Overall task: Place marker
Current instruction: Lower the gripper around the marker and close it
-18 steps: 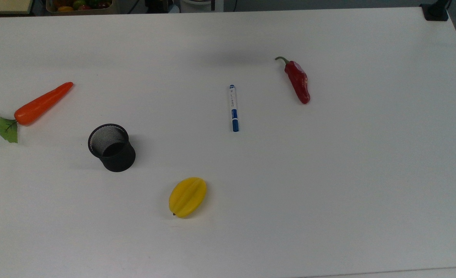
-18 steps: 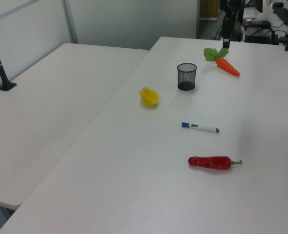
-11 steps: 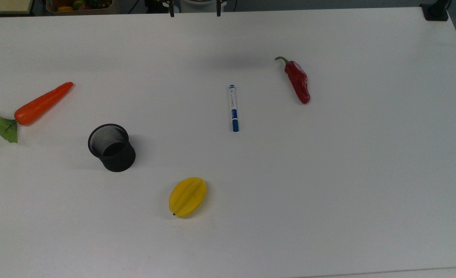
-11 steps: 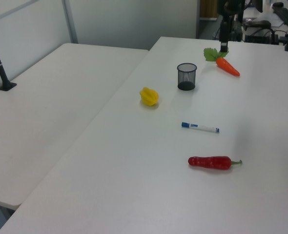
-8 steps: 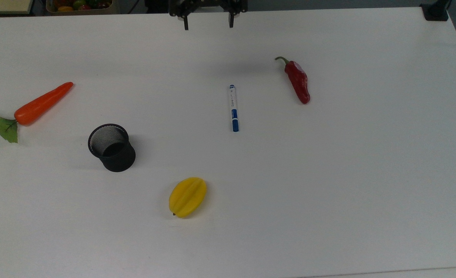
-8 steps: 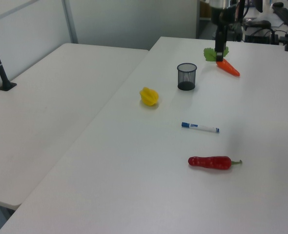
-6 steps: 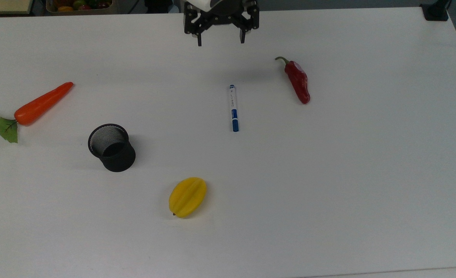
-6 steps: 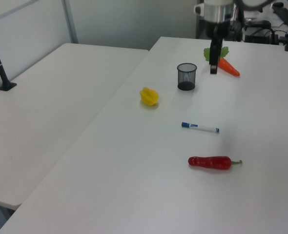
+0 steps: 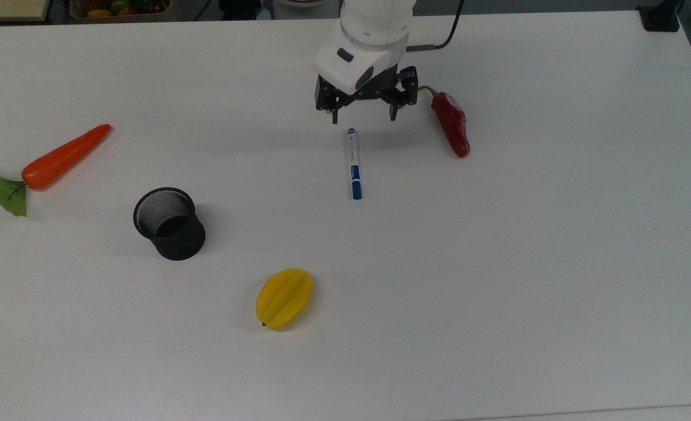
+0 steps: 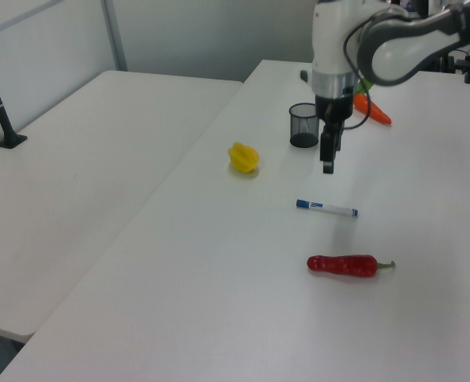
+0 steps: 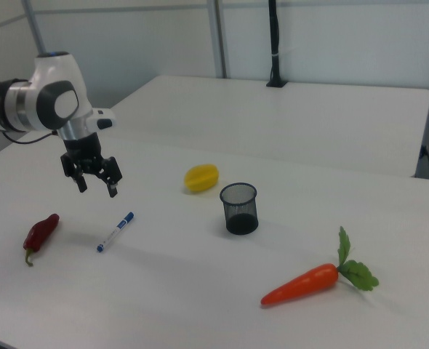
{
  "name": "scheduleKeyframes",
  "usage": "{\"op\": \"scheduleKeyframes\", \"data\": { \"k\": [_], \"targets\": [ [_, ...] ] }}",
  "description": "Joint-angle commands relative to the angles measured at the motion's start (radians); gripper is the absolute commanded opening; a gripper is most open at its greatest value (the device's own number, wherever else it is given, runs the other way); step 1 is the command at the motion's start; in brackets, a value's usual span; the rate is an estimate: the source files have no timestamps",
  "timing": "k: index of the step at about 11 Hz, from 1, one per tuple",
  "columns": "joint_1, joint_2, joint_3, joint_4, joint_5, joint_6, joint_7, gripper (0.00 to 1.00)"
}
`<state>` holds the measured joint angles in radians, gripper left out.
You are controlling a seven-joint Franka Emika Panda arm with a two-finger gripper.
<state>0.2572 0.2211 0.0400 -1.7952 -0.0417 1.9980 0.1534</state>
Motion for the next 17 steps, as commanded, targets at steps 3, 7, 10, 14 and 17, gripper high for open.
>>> {"op": "scheduleKeyframes", "data": {
  "k": [3, 7, 10, 14, 17],
  "targets": [
    [0.019, 0.107, -0.011, -0.012, 0.002, 0.155, 0.025, 1.00],
    [0.004, 0.164, -0.011, -0.004, -0.030, 0.192, 0.023, 0.85],
    [-0.009, 0.208, -0.011, -0.003, -0.043, 0.278, 0.025, 0.60],
    [-0.012, 0.227, -0.011, -0.003, -0.052, 0.304, 0.023, 0.23],
    [-0.012, 0.225, -0.011, -0.003, -0.052, 0.303, 0.023, 0.11]
  ]
}}
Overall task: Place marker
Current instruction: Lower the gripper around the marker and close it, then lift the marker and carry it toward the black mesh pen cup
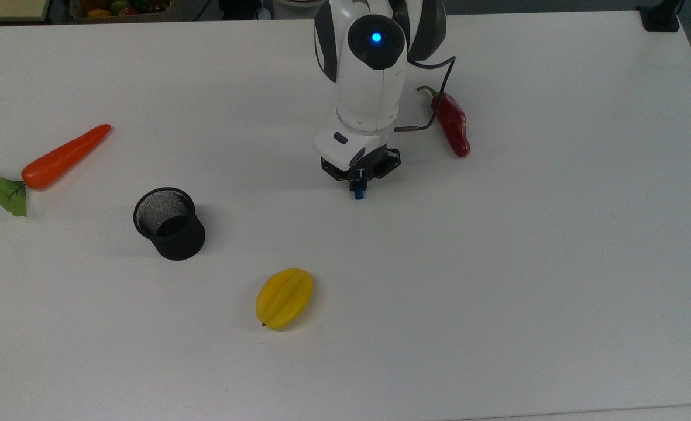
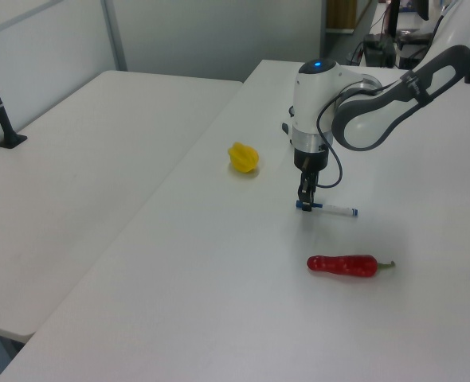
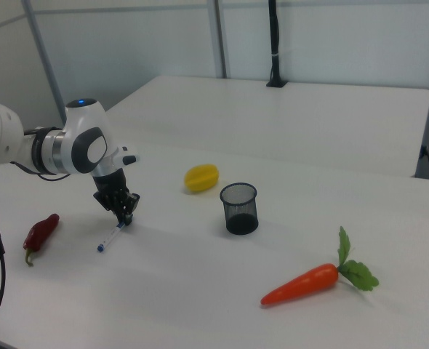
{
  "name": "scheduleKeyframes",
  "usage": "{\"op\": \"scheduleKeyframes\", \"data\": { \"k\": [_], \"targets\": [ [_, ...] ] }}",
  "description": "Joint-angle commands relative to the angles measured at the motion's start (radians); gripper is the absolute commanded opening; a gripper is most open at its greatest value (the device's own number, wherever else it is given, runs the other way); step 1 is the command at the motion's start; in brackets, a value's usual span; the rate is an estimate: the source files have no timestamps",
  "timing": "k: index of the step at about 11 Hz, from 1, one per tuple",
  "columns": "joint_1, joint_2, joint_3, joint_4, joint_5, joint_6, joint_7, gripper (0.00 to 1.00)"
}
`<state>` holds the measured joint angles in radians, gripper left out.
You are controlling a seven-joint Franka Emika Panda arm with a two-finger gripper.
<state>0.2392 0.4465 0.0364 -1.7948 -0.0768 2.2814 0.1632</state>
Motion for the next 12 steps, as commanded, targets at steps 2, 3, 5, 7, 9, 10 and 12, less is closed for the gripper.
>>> {"op": "scheduleKeyframes", "data": {
  "k": [2, 3, 5, 7, 9, 10, 12],
  "targets": [
    [0.006, -0.014, -0.007, -0.002, -0.015, 0.006, 0.013, 0.09],
    [0.006, -0.032, -0.007, -0.003, -0.015, -0.008, 0.015, 0.09],
    [0.006, -0.086, -0.007, 0.021, -0.015, -0.110, 0.015, 0.09],
    [0.006, -0.127, -0.010, 0.089, -0.014, -0.256, 0.013, 0.09],
    [0.000, -0.166, -0.013, 0.142, -0.014, -0.330, 0.013, 0.09],
    [-0.006, -0.185, -0.015, 0.162, -0.014, -0.354, 0.009, 0.09],
    [-0.027, -0.216, -0.016, 0.196, -0.012, -0.405, 0.003, 0.09]
  ]
}}
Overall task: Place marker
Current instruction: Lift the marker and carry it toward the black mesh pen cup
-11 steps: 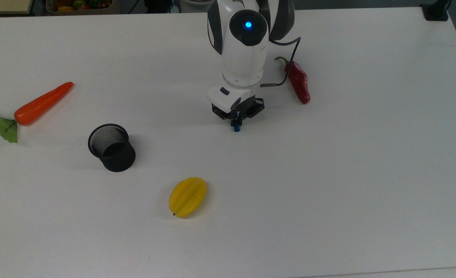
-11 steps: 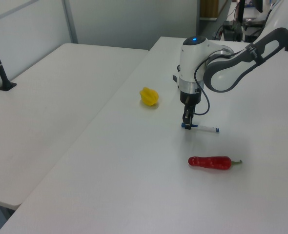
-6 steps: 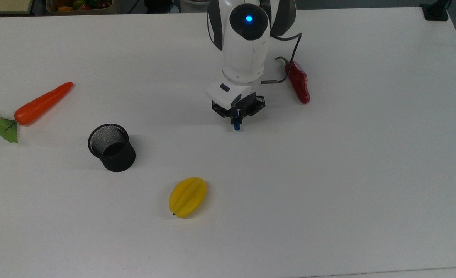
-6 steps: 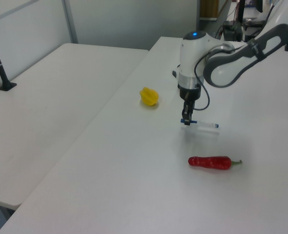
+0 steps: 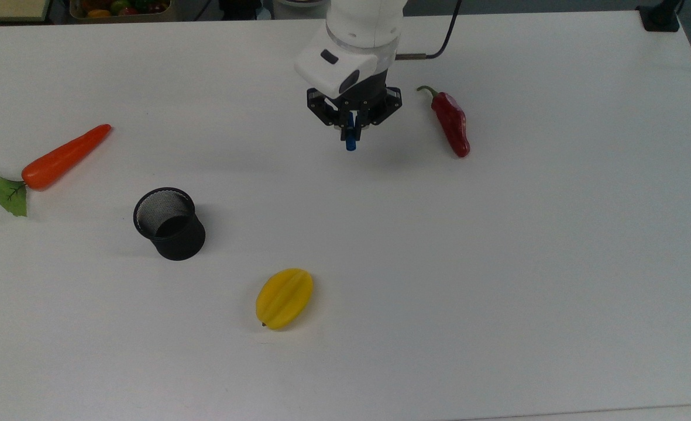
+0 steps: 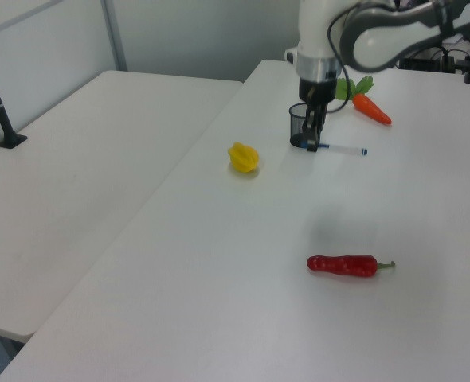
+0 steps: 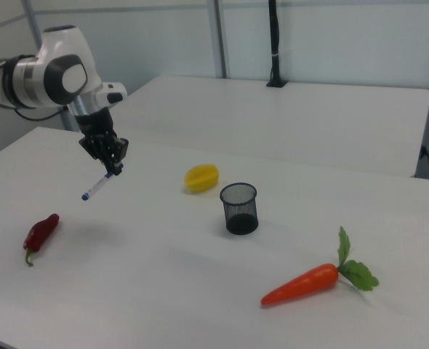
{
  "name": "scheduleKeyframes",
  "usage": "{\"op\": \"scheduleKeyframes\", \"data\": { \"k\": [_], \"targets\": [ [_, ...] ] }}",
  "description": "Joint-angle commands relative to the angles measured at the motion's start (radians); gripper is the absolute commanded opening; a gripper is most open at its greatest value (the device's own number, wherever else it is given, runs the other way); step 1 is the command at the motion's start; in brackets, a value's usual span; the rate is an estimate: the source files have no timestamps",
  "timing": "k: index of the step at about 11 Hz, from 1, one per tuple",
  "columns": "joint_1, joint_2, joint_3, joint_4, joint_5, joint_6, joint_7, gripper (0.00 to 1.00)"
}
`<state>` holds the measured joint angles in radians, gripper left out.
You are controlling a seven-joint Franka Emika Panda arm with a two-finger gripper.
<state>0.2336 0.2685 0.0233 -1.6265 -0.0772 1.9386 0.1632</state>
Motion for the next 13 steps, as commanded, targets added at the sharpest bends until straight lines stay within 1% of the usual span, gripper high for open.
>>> {"op": "scheduleKeyframes", "data": {
  "k": [1, 2, 4, 6, 7, 9, 11, 12, 13],
  "targets": [
    [-0.031, -0.041, -0.005, 0.052, -0.013, -0.073, 0.001, 0.09],
    [-0.045, -0.042, -0.008, 0.074, -0.013, -0.076, 0.001, 0.09],
    [-0.098, -0.042, -0.009, 0.077, -0.016, -0.075, -0.002, 0.09],
    [-0.164, -0.038, -0.019, 0.079, -0.042, -0.063, -0.030, 0.09],
    [-0.202, -0.040, -0.025, 0.079, -0.042, -0.047, -0.049, 0.09],
    [-0.279, -0.029, -0.025, 0.100, -0.041, 0.047, -0.088, 0.09],
    [-0.325, -0.019, -0.029, 0.094, -0.041, 0.182, -0.103, 0.09],
    [-0.347, 0.001, -0.029, 0.092, -0.041, 0.248, -0.103, 0.09],
    [-0.352, 0.020, -0.029, 0.091, -0.042, 0.313, -0.099, 0.09]
  ]
}}
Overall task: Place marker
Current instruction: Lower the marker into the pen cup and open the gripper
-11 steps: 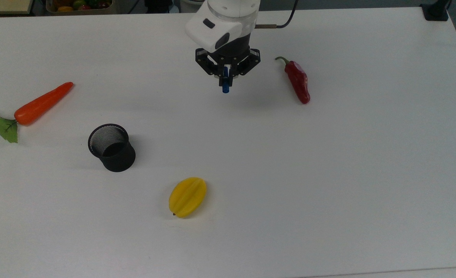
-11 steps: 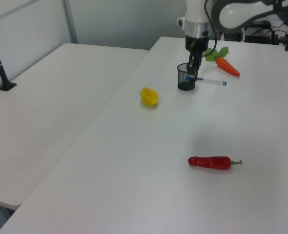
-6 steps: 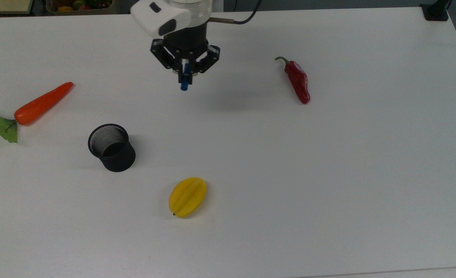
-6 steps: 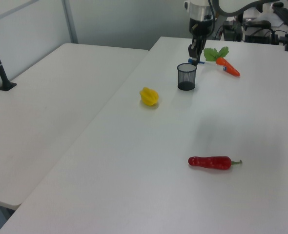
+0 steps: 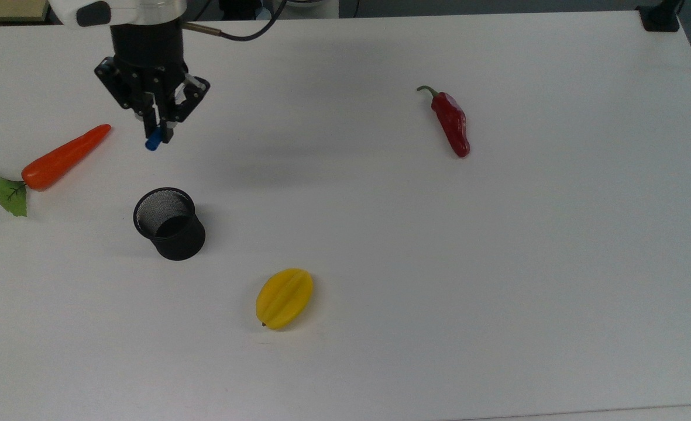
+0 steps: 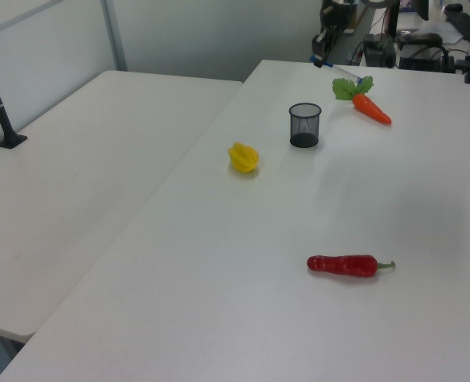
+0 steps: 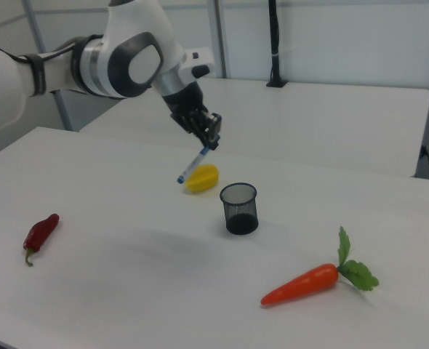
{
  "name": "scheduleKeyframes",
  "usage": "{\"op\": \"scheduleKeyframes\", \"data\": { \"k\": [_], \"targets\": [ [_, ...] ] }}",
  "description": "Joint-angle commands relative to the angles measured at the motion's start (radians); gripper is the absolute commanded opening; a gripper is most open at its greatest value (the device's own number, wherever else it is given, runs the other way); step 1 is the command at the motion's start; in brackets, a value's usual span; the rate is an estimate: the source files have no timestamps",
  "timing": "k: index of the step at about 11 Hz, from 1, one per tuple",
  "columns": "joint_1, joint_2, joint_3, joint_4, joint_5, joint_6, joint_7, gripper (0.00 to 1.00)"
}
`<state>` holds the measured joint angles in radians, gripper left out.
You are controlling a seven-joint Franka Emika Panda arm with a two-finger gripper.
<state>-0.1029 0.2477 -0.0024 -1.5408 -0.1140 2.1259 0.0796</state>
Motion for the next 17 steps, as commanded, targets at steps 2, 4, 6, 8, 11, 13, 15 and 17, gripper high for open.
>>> {"op": "scheduleKeyframes", "data": {
  "k": [2, 4, 6, 8, 11, 13, 15, 17],
  "targets": [
    [-0.034, 0.074, -0.005, -0.010, -0.016, 0.236, -0.004, 0.09],
    [-0.034, 0.099, -0.005, -0.042, -0.024, 0.365, 0.035, 0.09],
    [-0.035, 0.151, -0.007, -0.044, -0.077, 0.477, 0.095, 0.09],
    [-0.037, 0.205, -0.010, -0.045, -0.119, 0.601, 0.132, 0.09],
    [-0.035, 0.249, -0.018, -0.045, -0.124, 0.649, 0.134, 0.11],
    [-0.032, 0.257, -0.018, -0.047, -0.127, 0.649, 0.134, 0.11],
    [-0.031, 0.257, -0.018, -0.051, -0.125, 0.649, 0.134, 0.17],
    [-0.031, 0.257, -0.016, -0.053, -0.125, 0.648, 0.134, 0.64]
  ]
}}
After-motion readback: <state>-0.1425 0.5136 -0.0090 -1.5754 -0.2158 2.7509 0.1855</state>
